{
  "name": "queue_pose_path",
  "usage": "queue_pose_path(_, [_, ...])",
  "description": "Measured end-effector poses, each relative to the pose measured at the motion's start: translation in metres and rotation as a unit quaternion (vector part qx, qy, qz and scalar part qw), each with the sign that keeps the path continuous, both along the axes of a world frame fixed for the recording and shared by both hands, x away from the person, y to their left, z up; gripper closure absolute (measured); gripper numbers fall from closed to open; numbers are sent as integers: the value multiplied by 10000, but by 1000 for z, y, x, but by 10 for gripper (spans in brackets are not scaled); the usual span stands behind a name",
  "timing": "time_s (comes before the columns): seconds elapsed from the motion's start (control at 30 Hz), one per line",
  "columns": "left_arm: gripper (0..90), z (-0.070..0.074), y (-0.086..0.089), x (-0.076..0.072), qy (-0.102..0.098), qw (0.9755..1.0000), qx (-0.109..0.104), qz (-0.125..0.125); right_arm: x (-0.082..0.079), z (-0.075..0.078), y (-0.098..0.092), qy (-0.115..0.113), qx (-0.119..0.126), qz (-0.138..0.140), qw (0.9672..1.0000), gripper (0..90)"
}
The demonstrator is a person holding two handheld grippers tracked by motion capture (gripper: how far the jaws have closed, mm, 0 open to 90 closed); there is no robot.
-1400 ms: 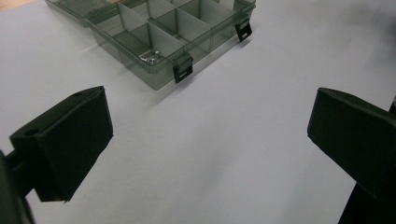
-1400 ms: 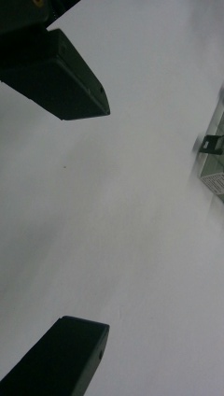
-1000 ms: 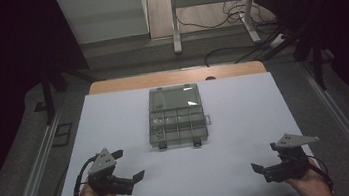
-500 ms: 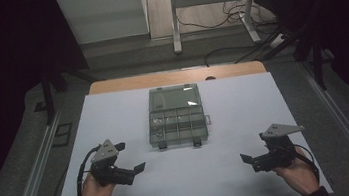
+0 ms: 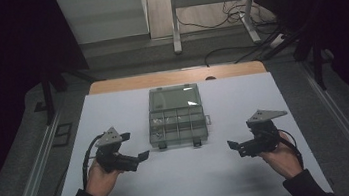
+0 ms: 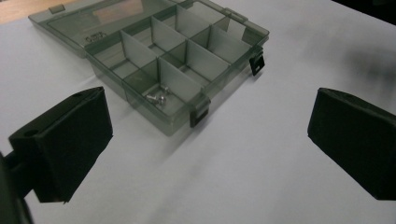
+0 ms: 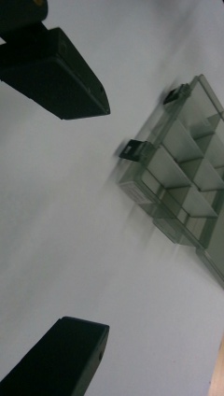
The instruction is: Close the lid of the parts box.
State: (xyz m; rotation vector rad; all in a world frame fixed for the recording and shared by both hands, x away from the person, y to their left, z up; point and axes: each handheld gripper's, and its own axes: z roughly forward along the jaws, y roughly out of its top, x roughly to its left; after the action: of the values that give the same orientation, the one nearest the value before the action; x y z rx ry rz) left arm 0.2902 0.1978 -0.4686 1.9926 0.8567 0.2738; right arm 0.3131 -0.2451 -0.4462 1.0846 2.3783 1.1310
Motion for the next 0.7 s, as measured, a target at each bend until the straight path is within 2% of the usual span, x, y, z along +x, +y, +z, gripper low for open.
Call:
queue_pose_path(0.13, [1,1,-3,8,-2,9999,113,62,10,2,4,-17,85,-57,9999,0])
queue_pose_path(0.23, [0,2,-5,15,28,9999,60,81,18,1,7,0,98,-65,9999,0])
queue_pose_path(0.43, [0,3,-9,28,36,9999,100,40,34,-1,17,40,12,-58,10000,0])
queue_pose_path(0.7, [5,2,-12,44,100,9997,227,47,55,-2,26,92,39,-142,9998,0])
